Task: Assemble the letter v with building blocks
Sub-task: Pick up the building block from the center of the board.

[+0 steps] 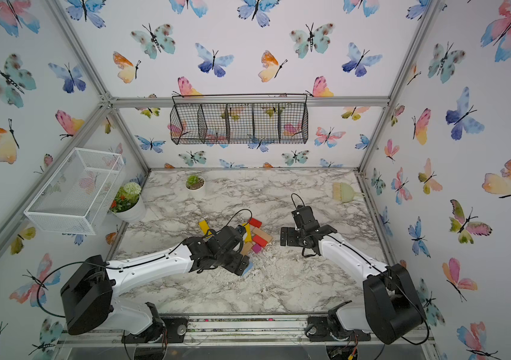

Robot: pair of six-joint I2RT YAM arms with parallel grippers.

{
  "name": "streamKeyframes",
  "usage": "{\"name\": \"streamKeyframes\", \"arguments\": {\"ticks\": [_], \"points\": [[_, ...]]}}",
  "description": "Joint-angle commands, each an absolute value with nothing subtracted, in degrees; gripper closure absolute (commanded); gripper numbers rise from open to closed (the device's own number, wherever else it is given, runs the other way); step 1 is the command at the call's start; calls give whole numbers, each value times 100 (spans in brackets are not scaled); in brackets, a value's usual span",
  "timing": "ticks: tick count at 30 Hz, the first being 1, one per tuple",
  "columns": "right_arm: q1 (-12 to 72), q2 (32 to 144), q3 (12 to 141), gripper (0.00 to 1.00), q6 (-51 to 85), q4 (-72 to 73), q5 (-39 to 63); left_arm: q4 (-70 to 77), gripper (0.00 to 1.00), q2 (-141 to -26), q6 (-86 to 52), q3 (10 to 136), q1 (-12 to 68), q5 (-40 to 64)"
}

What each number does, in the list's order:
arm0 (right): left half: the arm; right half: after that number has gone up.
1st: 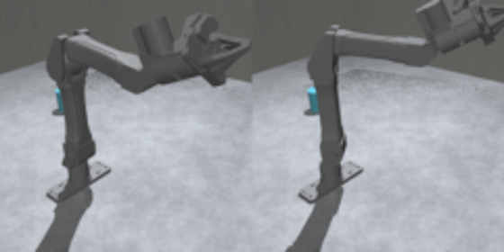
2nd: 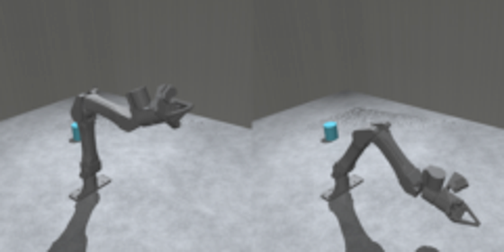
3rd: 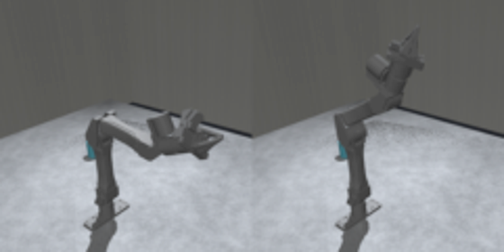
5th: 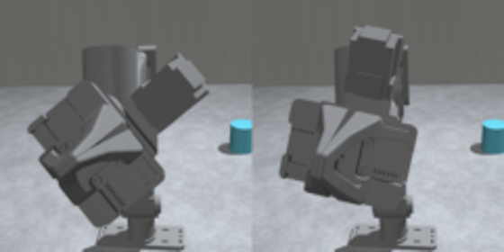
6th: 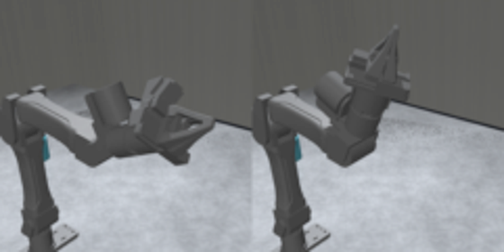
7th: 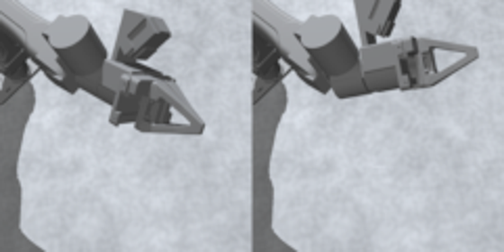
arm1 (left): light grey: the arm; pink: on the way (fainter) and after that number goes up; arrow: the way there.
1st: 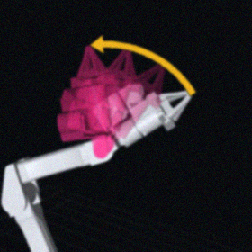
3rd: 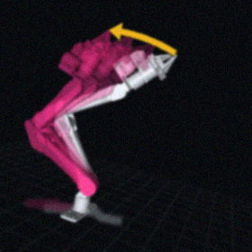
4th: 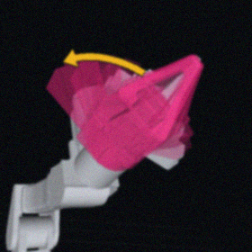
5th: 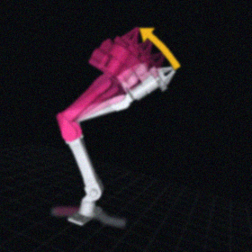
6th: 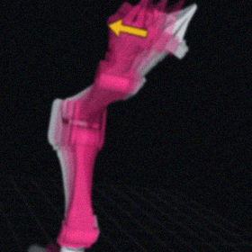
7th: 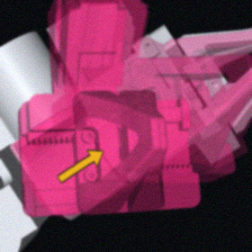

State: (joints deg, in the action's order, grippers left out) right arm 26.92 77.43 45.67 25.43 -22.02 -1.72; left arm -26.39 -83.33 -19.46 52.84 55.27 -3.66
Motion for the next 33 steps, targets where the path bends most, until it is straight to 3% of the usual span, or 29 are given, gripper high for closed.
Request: {"name": "streamKeyframes", "arguments": {"ticks": [1, 33], "points": [[2637, 7682, 4492, 2, 2436, -2136, -62, -2791, 10, -8438, -1862, 5337, 5607, -142], [2576, 7767, 4360, 1, 2382, -2057, 43, -2652, 32, -9705, -1826, 5679, 5659, -112]]}}
